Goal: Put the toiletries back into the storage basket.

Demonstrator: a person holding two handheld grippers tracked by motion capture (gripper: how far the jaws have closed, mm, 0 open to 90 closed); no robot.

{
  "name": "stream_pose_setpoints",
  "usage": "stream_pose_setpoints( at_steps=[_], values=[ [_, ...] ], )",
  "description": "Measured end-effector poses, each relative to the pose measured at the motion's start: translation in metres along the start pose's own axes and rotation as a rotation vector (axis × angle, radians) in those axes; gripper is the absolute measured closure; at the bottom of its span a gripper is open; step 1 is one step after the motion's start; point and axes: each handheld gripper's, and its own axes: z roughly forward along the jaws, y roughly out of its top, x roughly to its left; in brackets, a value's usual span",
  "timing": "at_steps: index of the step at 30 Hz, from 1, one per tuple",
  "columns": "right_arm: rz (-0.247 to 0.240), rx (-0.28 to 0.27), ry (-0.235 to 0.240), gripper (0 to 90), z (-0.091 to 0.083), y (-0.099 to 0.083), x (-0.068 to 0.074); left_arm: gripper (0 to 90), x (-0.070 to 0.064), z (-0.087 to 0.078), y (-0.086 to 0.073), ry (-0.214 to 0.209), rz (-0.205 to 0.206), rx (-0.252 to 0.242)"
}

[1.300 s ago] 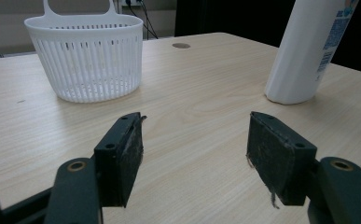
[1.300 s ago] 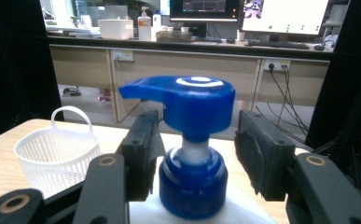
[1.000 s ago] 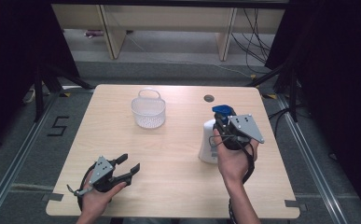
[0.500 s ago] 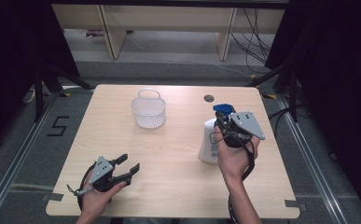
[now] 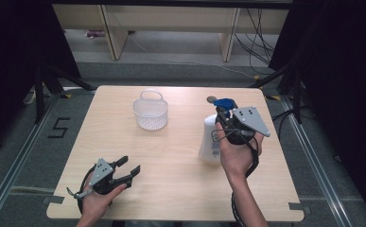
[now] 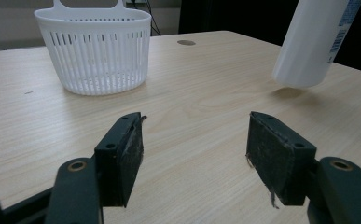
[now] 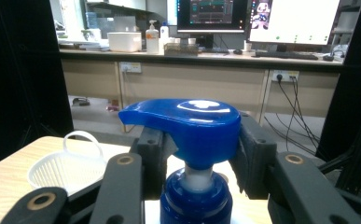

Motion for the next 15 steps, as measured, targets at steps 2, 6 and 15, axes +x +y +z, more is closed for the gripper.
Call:
stream_pose_setpoints(
  at_steps=[2, 6, 15],
  values=[
    [0.003, -0.01, 0.002, 60.3, 0.001, 0.002, 0.003, 35.5, -0.001, 0.001, -0.001, -0.008, -0.024, -0.016],
    [-0.001, -0.02, 0.012, 60.2, 0.003, 0.008, 0.005, 35.3, 0.001, 0.001, -0.001, -0.009, -0.017, -0.022],
    [-0.012, -0.041, 0.038, 60.2, 0.011, 0.023, 0.015, 35.3, 0.003, -0.001, -0.001, 0.01, -0.019, -0.016]
  ],
)
